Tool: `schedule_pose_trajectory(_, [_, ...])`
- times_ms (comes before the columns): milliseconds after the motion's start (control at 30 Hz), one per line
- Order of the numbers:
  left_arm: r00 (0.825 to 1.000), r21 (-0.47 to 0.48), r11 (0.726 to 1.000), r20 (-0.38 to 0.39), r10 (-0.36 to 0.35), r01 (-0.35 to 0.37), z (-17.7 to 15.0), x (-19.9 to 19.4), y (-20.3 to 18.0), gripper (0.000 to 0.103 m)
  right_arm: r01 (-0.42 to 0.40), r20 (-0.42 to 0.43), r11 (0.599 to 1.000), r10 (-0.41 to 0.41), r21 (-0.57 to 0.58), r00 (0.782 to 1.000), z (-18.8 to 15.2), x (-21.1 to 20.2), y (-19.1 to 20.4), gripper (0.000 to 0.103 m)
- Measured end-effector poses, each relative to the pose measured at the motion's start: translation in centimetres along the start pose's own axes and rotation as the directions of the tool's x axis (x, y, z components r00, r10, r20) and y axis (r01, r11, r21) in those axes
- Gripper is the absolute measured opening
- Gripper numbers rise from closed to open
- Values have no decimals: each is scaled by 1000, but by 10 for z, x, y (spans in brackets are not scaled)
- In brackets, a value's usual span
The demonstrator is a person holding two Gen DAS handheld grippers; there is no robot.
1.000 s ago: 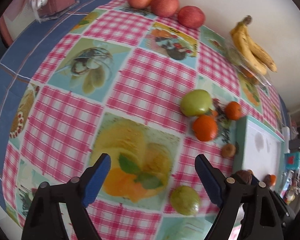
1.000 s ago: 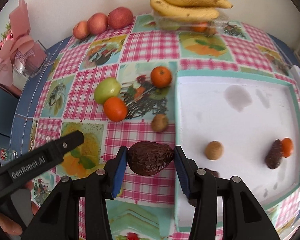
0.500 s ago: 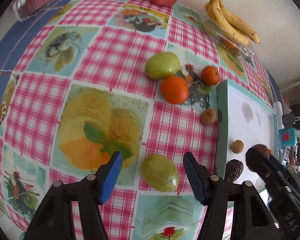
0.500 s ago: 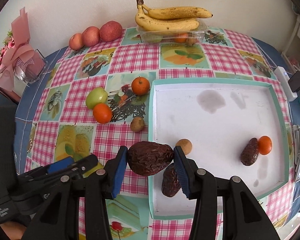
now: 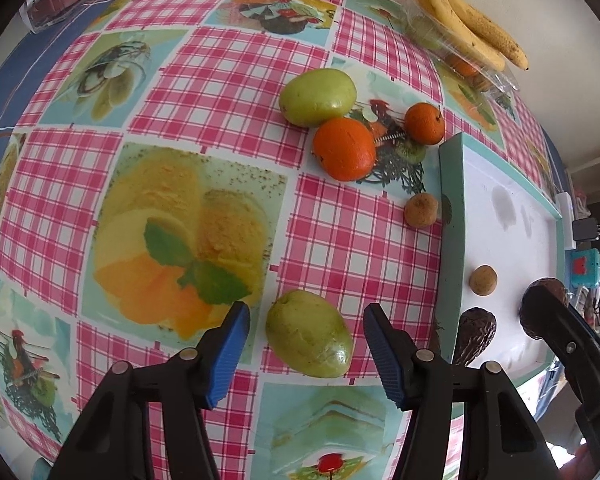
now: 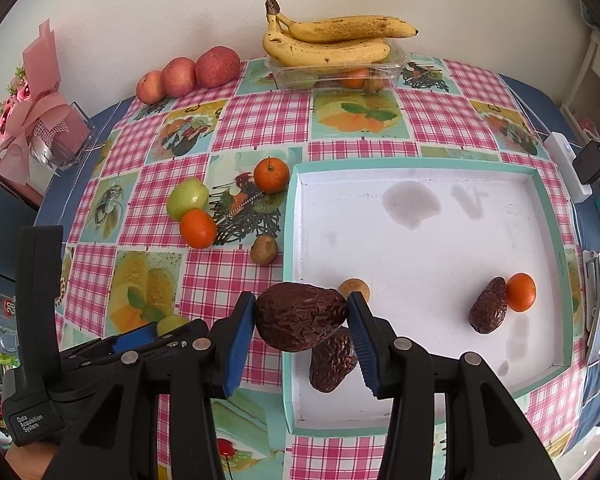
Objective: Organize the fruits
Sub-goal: 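Close the left tool on the green pear while the right tool holds the date, then carry the date and green pear into the tray and open both tools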
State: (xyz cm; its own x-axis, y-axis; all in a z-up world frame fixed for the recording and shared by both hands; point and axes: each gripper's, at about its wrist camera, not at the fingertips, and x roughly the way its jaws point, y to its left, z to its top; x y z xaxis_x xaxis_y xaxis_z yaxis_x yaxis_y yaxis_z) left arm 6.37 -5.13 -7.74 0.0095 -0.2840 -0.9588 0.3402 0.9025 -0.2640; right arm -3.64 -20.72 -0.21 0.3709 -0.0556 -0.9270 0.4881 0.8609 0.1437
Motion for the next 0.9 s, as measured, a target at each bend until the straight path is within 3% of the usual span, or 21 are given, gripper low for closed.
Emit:
schedule_pose_trajectory(67, [1000,-2,1000,-6,6,-6,0,2,-2,49,1,-1,1000,0,4,1000,0,0,-1,48])
schedule_pose_trajectory(467, [999,-4,999,17,40,-40,-1,3,-7,46,-1,-2,1000,1,19,1000,1,0,-9,48])
schedule_pose_trajectory(900, [995,38,999,99,-3,0,9,-26,-29,46,33,-20,995,-32,97,999,1,4,-42,48])
